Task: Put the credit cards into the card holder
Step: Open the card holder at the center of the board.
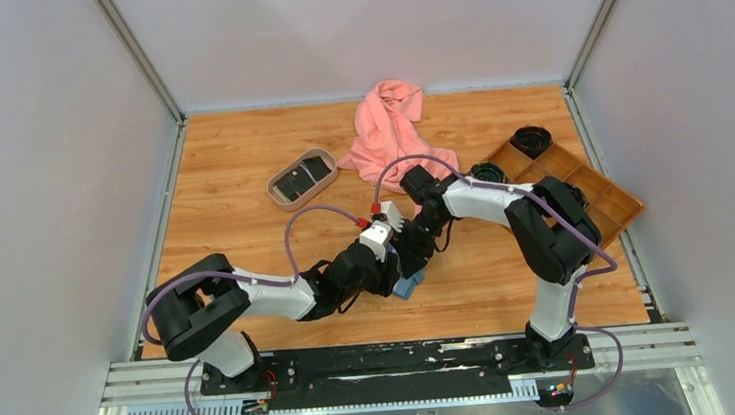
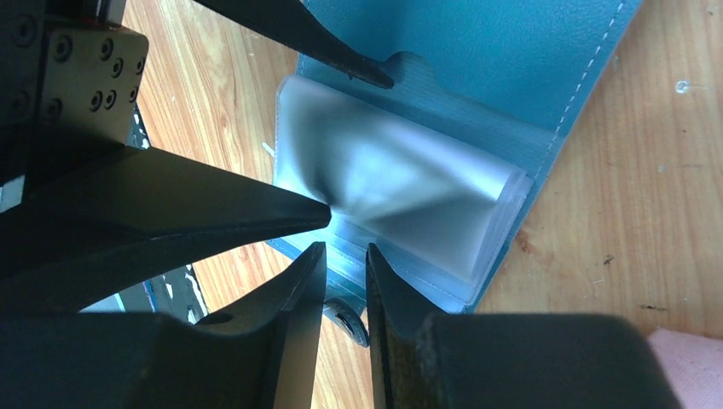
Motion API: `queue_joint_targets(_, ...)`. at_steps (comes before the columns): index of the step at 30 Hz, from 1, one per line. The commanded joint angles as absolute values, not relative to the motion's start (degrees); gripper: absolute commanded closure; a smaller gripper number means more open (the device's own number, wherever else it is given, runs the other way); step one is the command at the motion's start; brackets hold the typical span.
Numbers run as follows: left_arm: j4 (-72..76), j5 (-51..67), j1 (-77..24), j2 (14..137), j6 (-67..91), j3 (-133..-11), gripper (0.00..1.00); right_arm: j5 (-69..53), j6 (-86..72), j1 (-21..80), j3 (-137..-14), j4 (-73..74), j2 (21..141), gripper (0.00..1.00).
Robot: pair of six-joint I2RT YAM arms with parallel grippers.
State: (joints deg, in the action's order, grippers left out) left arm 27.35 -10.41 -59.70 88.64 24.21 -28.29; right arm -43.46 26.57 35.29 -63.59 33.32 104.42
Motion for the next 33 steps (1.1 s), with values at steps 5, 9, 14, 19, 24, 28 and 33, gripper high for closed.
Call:
queue_joint_targets(5,25.2,-10.9,-59.5,91.8,25.4,-27.2,0.44,-43.4,25.7,33.7,-64.3,34.5,105.6,0.72)
queue_joint_targets(9,25.2,-9.7,-59.5,92.6,25.0,-27.3,0.44,-43.8,25.6,32.9,-64.3,34.5,105.4,0.72)
queue_joint_targets(14,25.2,-10.9,-58.8,92.3,26.8,-26.0,0.66,-45.2,25.7,31.8,-64.3,34.5,104.3,0.71)
queue_joint_targets(19,26.3,-7.0,-56.6,88.2,32.3,-23.7,0.69,-47.0,26.2,30.1,-64.2,34.5,102.3,0.69)
queue_joint_targets(24,31.7,-1.2,-54.5,84.7,39.0,-20.0,0.70,-50.5,26.7,28.2,-64.0,34.4,99.6,0.68)
queue_joint_targets(28,39.8,2.7,-53.8,84.9,45.2,-16.8,0.71,-53.1,25.9,27.5,-63.3,32.6,98.1,0.68)
queue_joint_targets(33,56.6,8.0,-52.2,90.6,52.6,-12.5,0.75,-54.1,23.5,27.6,-63.7,31.2,100.5,0.71)
